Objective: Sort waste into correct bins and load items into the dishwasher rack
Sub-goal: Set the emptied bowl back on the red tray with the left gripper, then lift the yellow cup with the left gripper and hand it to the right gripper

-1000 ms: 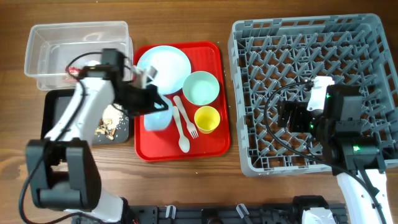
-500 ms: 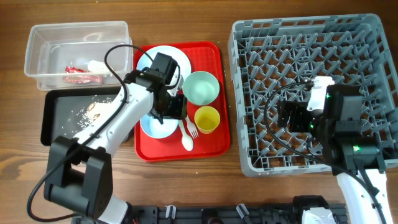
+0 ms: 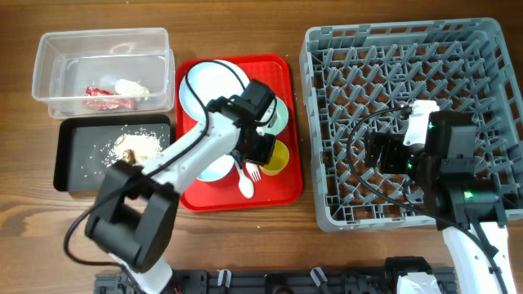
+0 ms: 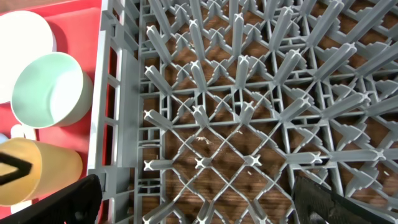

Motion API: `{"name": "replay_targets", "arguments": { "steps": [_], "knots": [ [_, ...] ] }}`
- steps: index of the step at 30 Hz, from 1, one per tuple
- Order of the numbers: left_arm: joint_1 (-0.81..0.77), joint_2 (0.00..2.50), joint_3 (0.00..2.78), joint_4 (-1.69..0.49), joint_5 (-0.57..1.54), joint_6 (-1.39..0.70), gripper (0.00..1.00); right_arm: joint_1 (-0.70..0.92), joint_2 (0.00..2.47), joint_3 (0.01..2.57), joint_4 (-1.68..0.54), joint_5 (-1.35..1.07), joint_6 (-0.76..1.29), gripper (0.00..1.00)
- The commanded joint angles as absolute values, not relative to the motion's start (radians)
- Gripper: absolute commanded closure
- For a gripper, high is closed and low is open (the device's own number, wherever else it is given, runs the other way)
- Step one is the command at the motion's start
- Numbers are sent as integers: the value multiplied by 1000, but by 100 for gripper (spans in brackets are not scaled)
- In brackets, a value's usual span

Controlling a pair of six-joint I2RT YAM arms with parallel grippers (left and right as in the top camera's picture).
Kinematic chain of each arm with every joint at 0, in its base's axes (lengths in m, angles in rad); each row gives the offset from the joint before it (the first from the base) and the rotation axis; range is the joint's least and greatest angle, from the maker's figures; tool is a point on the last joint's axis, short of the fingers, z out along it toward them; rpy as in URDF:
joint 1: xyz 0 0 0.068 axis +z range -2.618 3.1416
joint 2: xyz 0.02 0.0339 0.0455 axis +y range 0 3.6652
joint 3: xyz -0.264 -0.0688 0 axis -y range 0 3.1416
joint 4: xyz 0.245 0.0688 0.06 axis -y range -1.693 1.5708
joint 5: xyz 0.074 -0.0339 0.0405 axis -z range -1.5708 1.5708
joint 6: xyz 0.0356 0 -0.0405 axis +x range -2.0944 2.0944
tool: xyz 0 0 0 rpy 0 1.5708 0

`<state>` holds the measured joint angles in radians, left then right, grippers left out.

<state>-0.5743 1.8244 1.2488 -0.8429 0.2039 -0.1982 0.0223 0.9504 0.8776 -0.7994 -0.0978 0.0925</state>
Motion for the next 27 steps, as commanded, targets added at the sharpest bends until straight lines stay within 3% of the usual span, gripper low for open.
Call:
{"name": "replay_targets", "arguments": {
  "steps": [1,5,8,12,14,18,23,27],
  "knots": [
    [-576,1837,1262,-828,188,-199,96,19,954,899,-798,-114,108,0],
    [-543,1773,1270,-828,234,-218,96,19,954,899,-767,-113,108,0],
    [-449,1662,1279,-747,471,-239,96,19,954,899,-688,-139,141,0],
    [-278,1657,1279,-466,946,-476,96,19,971,899,-656,-595,-19,0],
    [-270,1689,1279,-333,1124,-575,96,19,1007,899,-654,-828,-117,0],
    [-339,1699,1279,-317,1255,-592,96,19,1115,899,-587,-1022,-133,0],
    [-427,1699,1279,-318,1259,-592,96,19,1211,899,-394,-1298,-128,0],
    [-430,1699,1279,-318,1261,-592,96,19,1212,899,-229,-1373,-67,3]
  ]
}}
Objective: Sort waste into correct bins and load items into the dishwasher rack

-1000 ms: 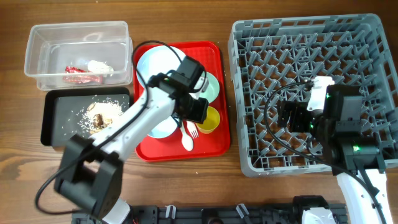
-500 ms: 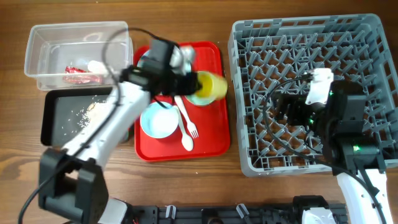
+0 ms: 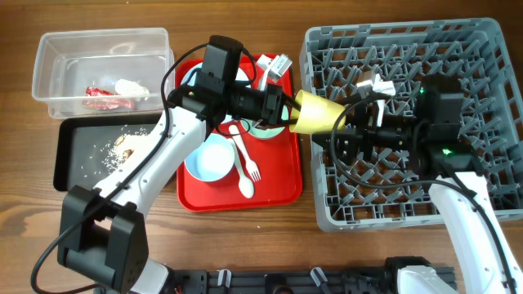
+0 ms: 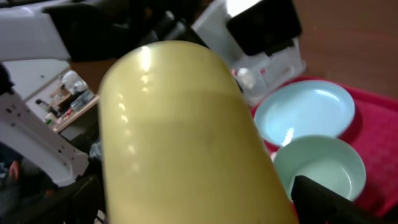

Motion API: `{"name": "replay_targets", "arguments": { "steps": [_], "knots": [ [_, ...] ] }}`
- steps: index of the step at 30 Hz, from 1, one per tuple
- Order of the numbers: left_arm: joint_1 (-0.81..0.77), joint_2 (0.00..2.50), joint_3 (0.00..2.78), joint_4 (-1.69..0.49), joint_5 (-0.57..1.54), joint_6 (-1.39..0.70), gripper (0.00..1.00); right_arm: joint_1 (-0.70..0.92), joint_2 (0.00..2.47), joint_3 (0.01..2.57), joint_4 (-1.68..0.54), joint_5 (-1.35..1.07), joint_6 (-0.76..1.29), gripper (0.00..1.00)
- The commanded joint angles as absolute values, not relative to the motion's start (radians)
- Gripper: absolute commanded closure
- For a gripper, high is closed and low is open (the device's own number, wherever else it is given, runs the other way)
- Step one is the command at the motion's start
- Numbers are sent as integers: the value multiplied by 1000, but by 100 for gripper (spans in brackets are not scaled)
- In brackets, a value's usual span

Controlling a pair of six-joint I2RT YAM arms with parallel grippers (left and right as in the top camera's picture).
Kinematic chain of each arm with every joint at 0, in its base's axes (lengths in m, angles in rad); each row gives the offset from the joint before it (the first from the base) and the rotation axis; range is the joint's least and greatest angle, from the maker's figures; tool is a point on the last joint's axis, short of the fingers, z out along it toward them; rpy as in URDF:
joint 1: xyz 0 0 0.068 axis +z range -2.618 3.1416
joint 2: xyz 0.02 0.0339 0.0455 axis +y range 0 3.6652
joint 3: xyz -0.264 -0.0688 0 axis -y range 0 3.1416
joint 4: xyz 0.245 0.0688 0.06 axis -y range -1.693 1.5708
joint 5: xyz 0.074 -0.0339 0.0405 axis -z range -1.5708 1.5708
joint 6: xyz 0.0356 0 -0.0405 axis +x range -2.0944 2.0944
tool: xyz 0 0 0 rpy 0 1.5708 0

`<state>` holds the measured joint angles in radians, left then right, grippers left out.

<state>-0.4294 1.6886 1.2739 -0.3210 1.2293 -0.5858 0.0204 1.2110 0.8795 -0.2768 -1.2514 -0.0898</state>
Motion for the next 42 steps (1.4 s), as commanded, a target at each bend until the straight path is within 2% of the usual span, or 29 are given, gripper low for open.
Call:
{"name": "replay_targets", "arguments": {
  "steps": [1,3,15,16,19,21,26,30,32,36,42],
  "knots": [
    [-430,1699,1279,-318,1261,-592,96,19,1212,899,-217,-1386,-67,6],
    [-430,1699,1279,-318,1261,-592,96,19,1212,899,-218,-1385,-67,13],
    [-424,1699,1279,-318,1260,-571,96,19,1212,899,-196,-1293,-40,41],
    [-413,1699,1279,-318,1238,-554,86,19,1212,899,-198,-1255,-15,42],
    [-349,1698,1279,-350,1079,-489,57,19,1212,899,-253,-1089,-15,43],
    [-301,1697,1279,-411,937,-448,51,19,1211,899,-299,-970,-16,44],
    [-161,1618,1279,-662,610,-325,45,19,1151,955,-547,-595,4,46],
    [-147,1513,1279,-868,205,-298,43,19,1139,1148,-885,-314,56,46],
    [-147,1457,1279,-948,55,-298,37,18,1140,1219,-1039,-198,95,46],
    [-147,1432,1279,-974,17,-298,35,-10,1155,1234,-1217,19,268,47],
    [-148,1435,1279,-973,17,-299,34,-121,1317,1233,-1249,-73,184,45]
  ]
}}
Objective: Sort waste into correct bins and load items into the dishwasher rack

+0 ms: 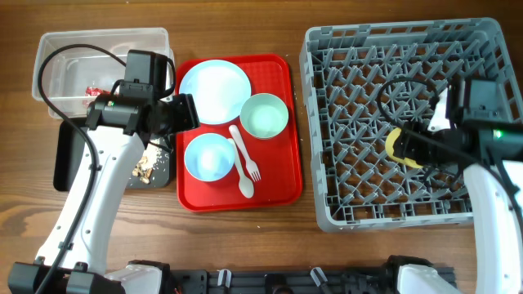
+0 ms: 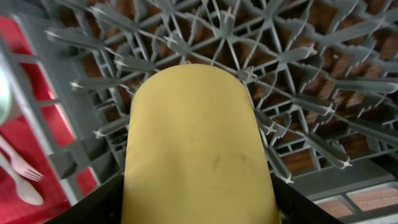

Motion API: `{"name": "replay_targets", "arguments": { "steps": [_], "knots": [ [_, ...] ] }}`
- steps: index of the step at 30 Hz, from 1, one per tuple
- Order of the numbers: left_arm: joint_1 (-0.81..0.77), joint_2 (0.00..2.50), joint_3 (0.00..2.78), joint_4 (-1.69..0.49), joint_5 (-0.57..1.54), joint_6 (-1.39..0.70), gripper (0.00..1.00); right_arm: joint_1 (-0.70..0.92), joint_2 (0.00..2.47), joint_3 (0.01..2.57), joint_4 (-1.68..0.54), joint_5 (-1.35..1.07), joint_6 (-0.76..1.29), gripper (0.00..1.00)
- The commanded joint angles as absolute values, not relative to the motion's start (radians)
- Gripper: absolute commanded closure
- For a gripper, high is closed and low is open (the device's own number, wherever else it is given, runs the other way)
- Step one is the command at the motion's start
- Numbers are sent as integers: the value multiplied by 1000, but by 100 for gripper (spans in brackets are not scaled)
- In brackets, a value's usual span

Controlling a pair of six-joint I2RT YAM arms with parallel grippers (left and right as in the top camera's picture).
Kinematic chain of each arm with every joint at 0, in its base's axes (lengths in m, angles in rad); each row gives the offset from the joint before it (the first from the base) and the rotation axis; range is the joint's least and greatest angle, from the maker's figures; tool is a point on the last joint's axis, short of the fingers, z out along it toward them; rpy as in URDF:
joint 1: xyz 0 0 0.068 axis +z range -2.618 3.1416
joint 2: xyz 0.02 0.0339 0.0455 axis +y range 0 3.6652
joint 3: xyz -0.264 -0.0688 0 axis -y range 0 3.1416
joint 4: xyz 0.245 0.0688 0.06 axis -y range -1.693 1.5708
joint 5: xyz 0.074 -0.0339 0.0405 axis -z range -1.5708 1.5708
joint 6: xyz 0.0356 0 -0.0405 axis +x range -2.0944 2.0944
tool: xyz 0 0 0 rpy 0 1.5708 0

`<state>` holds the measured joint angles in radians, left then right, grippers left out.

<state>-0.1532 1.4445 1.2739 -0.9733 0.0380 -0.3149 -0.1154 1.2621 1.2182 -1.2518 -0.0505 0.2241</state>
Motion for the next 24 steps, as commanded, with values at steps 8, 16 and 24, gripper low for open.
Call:
{"name": "replay_targets", "arguments": {
  "steps": [8,16,24],
  "knots": [
    [-148,1435,1279,-974,17,-299,34,-121,1623,1233,-1180,-90,186,28],
    [-149,1435,1279,-972,56,-299,20,-121,1545,1234,-1113,-141,186,0],
    [-146,1436,1279,-994,28,-340,27,-18,1283,1234,-828,-495,52,4]
  ]
}}
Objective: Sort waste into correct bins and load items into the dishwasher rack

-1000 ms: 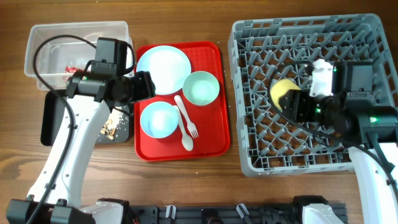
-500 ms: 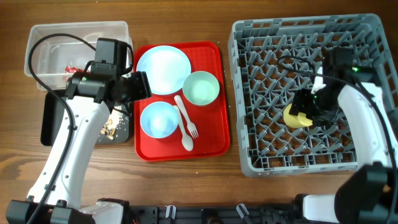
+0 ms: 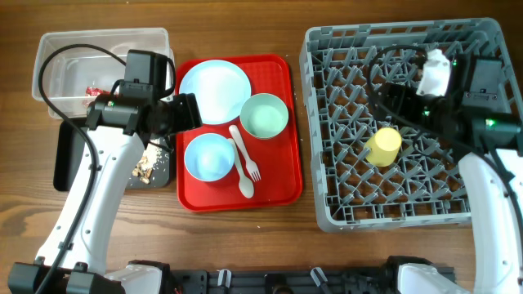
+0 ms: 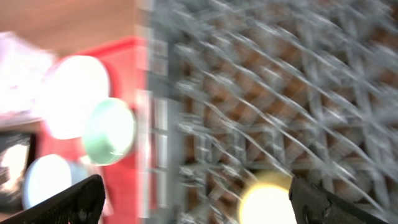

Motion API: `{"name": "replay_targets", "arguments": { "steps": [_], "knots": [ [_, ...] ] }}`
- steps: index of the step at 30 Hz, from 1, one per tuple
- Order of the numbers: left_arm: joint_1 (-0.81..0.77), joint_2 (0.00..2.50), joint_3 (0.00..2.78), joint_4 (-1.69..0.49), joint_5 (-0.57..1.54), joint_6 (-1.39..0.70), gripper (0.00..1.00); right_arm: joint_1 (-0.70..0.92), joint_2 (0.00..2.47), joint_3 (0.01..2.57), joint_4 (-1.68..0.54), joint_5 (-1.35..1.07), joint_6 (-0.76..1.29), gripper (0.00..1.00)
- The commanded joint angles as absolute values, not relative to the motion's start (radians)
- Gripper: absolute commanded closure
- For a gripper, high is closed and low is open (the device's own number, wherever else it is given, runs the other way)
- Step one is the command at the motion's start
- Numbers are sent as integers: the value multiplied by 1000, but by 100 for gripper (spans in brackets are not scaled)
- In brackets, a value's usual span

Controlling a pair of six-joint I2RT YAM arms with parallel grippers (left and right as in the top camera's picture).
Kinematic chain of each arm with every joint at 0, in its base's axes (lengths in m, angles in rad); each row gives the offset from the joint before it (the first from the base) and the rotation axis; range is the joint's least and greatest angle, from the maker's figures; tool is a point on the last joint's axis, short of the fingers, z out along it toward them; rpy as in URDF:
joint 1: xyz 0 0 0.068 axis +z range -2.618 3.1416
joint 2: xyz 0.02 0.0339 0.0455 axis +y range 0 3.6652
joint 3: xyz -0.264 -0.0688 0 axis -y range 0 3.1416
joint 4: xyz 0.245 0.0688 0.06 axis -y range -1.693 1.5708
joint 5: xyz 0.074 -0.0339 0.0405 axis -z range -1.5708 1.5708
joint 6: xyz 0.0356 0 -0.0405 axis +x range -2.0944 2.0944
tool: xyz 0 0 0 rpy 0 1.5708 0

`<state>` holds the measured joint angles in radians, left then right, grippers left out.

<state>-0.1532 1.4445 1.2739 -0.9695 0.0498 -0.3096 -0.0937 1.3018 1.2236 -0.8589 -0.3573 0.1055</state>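
The yellow cup [image 3: 382, 145] [image 4: 270, 202] stands mouth down in the grey dishwasher rack [image 3: 392, 41] [image 4: 249, 93], near its middle. My right gripper [image 3: 391, 96] [image 4: 193, 199] hangs open above the rack, just beyond the cup, with nothing between its fingers; its wrist view is blurred. On the red tray [image 3: 278, 192] lie a white plate [image 3: 214, 83] [image 4: 74, 93], a green bowl [image 3: 264, 115] [image 4: 109, 130], a blue bowl [image 3: 206, 157] [image 4: 46, 180], and a spoon and fork [image 3: 243, 159]. My left gripper [image 3: 185, 112] hovers open at the tray's left edge, empty.
A clear plastic bin [image 3: 102, 61] with a red wrapper and white scraps sits at the back left. In front of it lies a black tray [image 3: 69, 155] with crumbs. The left arm crosses over that tray. Bare wooden table runs along the front.
My right gripper was shut on the yellow cup low over the rack. Now it is open and farther back, and the cup stands in the rack. The left arm has not moved.
My left gripper was at the yellow cup on the tray while the right hung open over the rack. Then the left held the cup out between the right's open fingers. Later the right held it over the rack, the left back by the black tray. Now the cup stands free.
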Motion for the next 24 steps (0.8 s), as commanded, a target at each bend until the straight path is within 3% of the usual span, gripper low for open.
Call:
{"name": "replay_targets", "arguments": {
  "steps": [1,5,8,12,18,23,24],
  "knots": [
    [-136,1434,1279,-1020,-3,-375,23,34,1288,1234,-809,-495,52,5],
    [-6,1417,1279,-1087,-9,-405,17,319,1342,1234,-698,-278,100,5],
    [75,1415,1279,-1097,36,-405,14,477,1457,1234,-638,-109,175,12],
    [86,1415,1279,-1093,36,-405,12,579,1654,1234,-559,-10,294,23],
    [86,1415,1279,-1094,36,-405,12,593,1832,1234,-512,102,548,28],
    [86,1416,1279,-1094,36,-405,12,593,1911,1233,-514,79,632,51],
    [86,1415,1279,-1094,36,-405,12,592,1917,1233,-513,75,632,67]
  ]
}}
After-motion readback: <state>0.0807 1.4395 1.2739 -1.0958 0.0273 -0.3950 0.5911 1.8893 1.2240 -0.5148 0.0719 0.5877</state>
